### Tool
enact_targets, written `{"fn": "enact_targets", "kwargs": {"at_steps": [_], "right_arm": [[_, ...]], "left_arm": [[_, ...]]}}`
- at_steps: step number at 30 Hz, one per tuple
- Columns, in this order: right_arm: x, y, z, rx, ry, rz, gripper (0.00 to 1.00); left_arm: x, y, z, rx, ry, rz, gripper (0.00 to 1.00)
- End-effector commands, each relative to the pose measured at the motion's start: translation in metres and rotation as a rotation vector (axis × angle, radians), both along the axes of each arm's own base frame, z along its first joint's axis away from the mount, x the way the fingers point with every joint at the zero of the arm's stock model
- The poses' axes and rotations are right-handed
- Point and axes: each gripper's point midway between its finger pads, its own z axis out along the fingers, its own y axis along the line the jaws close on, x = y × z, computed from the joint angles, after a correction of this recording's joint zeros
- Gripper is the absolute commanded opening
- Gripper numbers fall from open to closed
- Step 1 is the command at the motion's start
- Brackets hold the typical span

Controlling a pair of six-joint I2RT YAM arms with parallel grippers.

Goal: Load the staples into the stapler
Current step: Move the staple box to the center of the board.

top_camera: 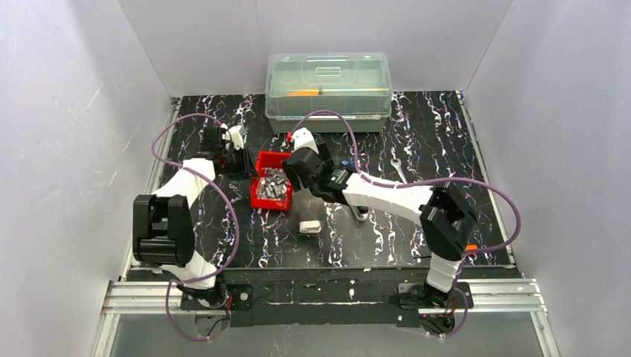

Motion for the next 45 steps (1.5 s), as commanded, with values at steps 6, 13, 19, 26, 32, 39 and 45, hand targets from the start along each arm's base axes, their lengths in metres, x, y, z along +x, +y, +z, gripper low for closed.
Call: {"fn": "enact_targets", "kwargs": {"at_steps": [6,13,19,26,32,39,45], "right_arm": [[0.012,0.024,-0.003,0.093,0.063,0.005,0.88],[0.02,0.001,-0.027,0.085,0.108,-0.041,0.83],[0.024,-0.001,-0.039,0.078,0.129,-0.027,0.72],[0.028,-0.006,-0.046,0.067,0.145,-0.026,0.58],[0.021,-0.01,-0.057,0.064,0.179,-0.025,0.53],[0.02,-0.028,-0.056,0.036,0.159,-0.068,0.49],[0.029,-0.043,-0.034,0.022,0.102,-0.09,0.49]], "left_arm": [[-0.033,-0.04,-0.022,-0.07,0.172,0.015,0.14],[-0.043,-0.047,-0.025,-0.132,0.222,0.045,0.14],[-0.049,-0.059,-0.015,-0.204,0.234,0.009,0.31],[-0.058,-0.065,-0.008,-0.227,0.241,-0.067,0.34],[-0.045,-0.068,0.003,-0.228,0.198,-0.105,0.34],[-0.042,-0.081,0.0,-0.235,0.212,-0.16,0.32],[-0.05,-0.09,-0.001,-0.246,0.229,-0.204,0.31]]}}
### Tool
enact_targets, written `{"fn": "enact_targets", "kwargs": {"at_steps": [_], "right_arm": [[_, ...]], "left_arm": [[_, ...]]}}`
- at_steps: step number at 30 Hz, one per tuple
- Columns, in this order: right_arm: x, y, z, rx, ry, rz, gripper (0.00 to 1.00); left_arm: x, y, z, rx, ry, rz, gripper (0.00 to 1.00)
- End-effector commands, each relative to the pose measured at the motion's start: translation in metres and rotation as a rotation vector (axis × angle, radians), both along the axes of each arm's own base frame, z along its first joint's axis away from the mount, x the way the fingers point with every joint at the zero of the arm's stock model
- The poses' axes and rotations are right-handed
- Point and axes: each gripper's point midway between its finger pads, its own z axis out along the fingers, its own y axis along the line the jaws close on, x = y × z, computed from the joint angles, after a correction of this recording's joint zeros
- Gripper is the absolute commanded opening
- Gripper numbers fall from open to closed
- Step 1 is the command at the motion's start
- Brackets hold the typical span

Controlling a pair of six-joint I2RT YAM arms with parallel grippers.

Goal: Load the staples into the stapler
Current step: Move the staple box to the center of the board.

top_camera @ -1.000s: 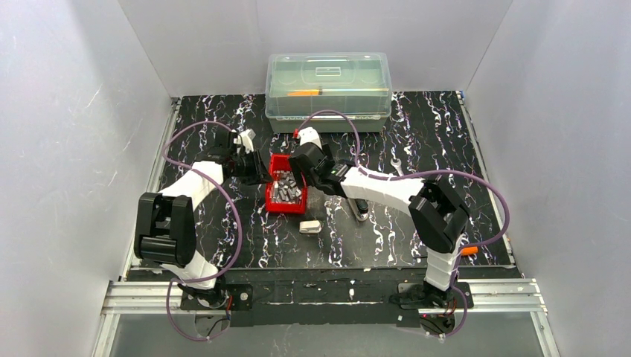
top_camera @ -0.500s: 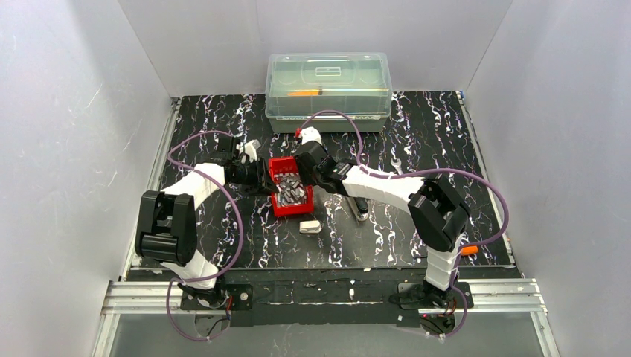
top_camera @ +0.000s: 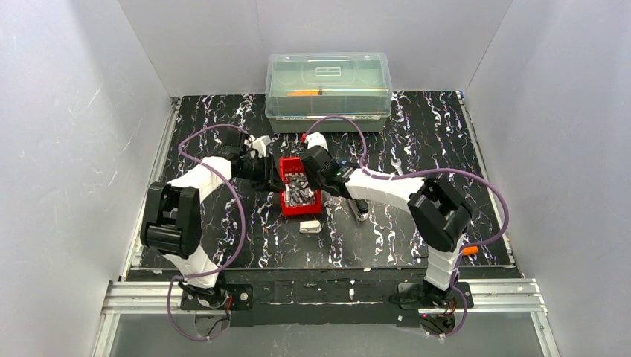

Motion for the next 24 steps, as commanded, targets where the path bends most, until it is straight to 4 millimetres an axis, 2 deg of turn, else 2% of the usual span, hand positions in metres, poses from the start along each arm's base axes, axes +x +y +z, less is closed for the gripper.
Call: {"fn": "enact_targets", "kwargs": {"at_steps": [1,3,6,10,11,12,13,14,16,20,24], "right_arm": [[0.013,-0.025,0.03,-0.026,-0.072,-0.055,0.49],[0.015,-0.028,0.034,-0.026,-0.075,-0.055,0.52],[0.014,-0.029,0.041,-0.024,-0.08,-0.046,0.63],[0.006,-0.027,0.062,0.014,-0.083,-0.002,0.72],[0.002,-0.026,0.072,0.037,-0.093,0.013,0.74],[-0.002,-0.027,0.078,0.054,-0.098,0.031,0.77],[-0.008,-0.028,0.084,0.069,-0.099,0.053,0.78],[-0.016,-0.027,0.089,0.09,-0.098,0.09,0.8],[-0.038,-0.021,0.097,0.157,-0.084,0.205,0.83],[-0.097,-0.011,0.099,0.281,-0.042,0.482,0.81],[-0.132,-0.012,0.074,0.273,0.024,0.609,0.8]], "left_arm": [[-0.009,-0.009,0.006,-0.023,0.009,-0.063,0.31],[-0.013,-0.012,0.01,-0.039,0.012,-0.082,0.32],[-0.013,-0.013,0.019,-0.043,0.005,-0.106,0.36],[-0.007,-0.007,0.043,-0.045,-0.024,-0.119,0.44],[-0.005,-0.005,0.051,-0.052,-0.038,-0.116,0.48],[-0.004,-0.003,0.058,-0.055,-0.057,-0.115,0.56],[-0.004,-0.002,0.066,-0.056,-0.082,-0.117,0.71],[-0.005,0.0,0.075,-0.055,-0.112,-0.122,0.82],[-0.008,0.003,0.088,-0.052,-0.149,-0.14,0.93],[-0.013,0.011,0.112,-0.085,-0.163,-0.152,0.97],[-0.01,0.022,0.134,-0.152,-0.194,-0.118,0.98]]}}
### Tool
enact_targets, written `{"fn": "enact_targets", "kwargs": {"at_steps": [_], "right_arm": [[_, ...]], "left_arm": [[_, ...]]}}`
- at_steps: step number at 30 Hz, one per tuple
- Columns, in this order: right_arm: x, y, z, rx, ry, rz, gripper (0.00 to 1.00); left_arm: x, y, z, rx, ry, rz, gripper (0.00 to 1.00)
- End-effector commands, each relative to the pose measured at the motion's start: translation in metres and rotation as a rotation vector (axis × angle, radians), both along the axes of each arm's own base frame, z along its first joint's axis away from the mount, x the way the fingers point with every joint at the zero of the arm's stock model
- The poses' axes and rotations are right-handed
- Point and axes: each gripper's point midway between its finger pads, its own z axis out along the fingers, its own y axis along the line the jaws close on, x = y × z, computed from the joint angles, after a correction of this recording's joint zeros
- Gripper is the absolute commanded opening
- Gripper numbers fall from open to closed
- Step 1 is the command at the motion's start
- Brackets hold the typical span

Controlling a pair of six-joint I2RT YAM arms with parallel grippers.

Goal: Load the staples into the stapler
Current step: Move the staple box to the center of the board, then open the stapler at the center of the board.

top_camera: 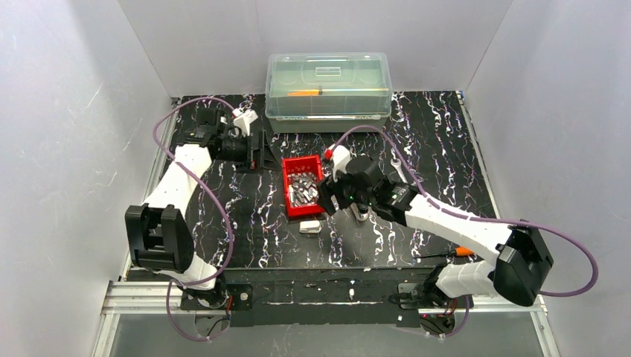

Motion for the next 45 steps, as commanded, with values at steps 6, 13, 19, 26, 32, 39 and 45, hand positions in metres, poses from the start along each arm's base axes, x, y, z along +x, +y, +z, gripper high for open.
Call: {"fn": "enact_targets", "kwargs": {"at_steps": [6,13,19,26,32,39,45], "right_arm": [[-0.063,0.028,-0.065,-0.102,0.102,0.344,0.78],[-0.071,0.045,-0.094,-0.146,0.107,0.393,0.75],[-0.066,0.046,-0.113,-0.21,0.067,0.391,0.72],[-0.061,0.042,-0.092,-0.191,0.003,0.358,0.7],[-0.048,0.046,-0.094,-0.209,-0.051,0.343,0.69],[-0.053,0.049,-0.108,-0.221,-0.005,0.363,0.63],[-0.059,0.051,-0.113,-0.197,0.019,0.374,0.62]], "left_arm": [[-0.007,0.035,0.066,-0.076,-0.151,0.072,0.98],[-0.024,0.037,0.087,-0.078,-0.229,0.03,0.98],[-0.036,0.029,0.093,-0.13,-0.246,-0.051,0.98],[-0.056,0.024,0.095,-0.161,-0.309,-0.172,0.98],[-0.07,0.019,0.099,-0.19,-0.376,-0.242,0.98],[-0.085,0.019,0.104,-0.168,-0.476,-0.313,0.98],[-0.09,0.015,0.113,-0.208,-0.517,-0.344,0.98]]}}
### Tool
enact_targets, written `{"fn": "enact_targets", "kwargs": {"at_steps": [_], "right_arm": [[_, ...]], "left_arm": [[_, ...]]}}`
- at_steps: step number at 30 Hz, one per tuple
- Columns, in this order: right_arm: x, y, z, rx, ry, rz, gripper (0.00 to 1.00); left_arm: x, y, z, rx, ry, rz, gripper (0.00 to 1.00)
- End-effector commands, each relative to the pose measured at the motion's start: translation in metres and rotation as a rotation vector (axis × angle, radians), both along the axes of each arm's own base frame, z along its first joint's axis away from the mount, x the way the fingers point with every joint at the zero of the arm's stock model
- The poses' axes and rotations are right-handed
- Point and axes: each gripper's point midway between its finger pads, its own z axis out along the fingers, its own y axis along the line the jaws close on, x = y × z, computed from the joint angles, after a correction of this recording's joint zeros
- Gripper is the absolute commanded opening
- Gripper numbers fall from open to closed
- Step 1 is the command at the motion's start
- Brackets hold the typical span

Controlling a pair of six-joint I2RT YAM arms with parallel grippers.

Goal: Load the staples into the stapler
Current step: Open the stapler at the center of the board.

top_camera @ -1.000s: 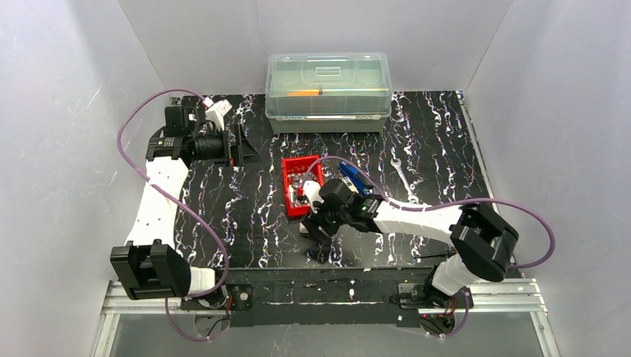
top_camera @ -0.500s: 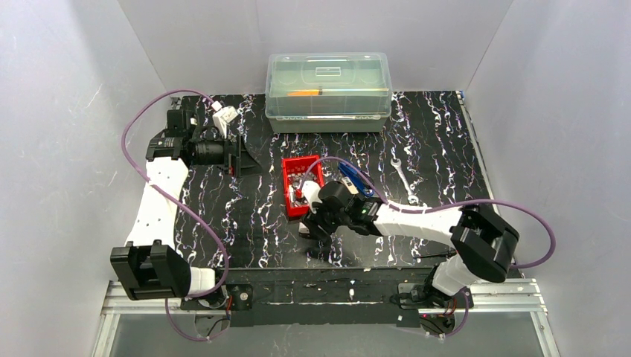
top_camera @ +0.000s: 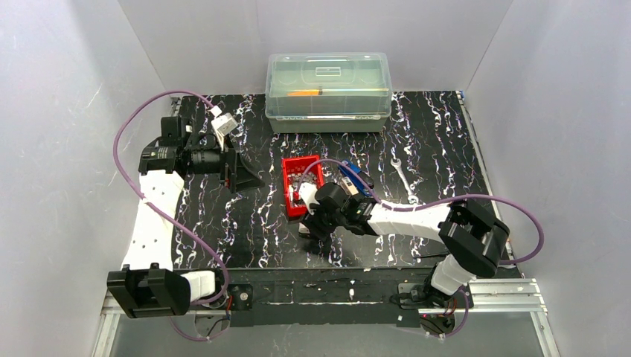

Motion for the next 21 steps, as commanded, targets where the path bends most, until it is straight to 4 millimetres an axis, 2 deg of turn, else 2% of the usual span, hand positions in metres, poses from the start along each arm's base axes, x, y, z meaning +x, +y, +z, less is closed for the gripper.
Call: {"fn": "enact_targets", "kwargs": {"at_steps": [1,4,7,13,16,21], "right_arm": [[-0.002,0.016,0.007,0.073,0.003,0.025,0.61],[-0.002,0.019,-0.001,0.072,0.017,0.025,0.56],[-0.003,0.02,-0.007,0.063,0.036,0.017,0.45],[-0.002,0.021,0.013,0.087,0.014,0.015,0.27],[-0.004,0.028,0.044,0.123,0.016,0.043,0.2],[-0.02,0.054,0.124,0.264,0.036,0.179,0.15]], "left_arm": [[-0.013,-0.006,0.01,-0.055,-0.028,-0.056,0.98],[-0.016,-0.006,0.009,-0.055,-0.033,-0.07,0.98],[-0.024,-0.007,0.01,-0.051,-0.062,-0.105,0.98],[-0.048,-0.009,0.013,-0.057,-0.156,-0.204,0.98],[-0.069,-0.012,0.013,-0.072,-0.22,-0.278,0.98],[-0.103,-0.016,0.003,0.003,-0.34,-0.467,0.98]]}}
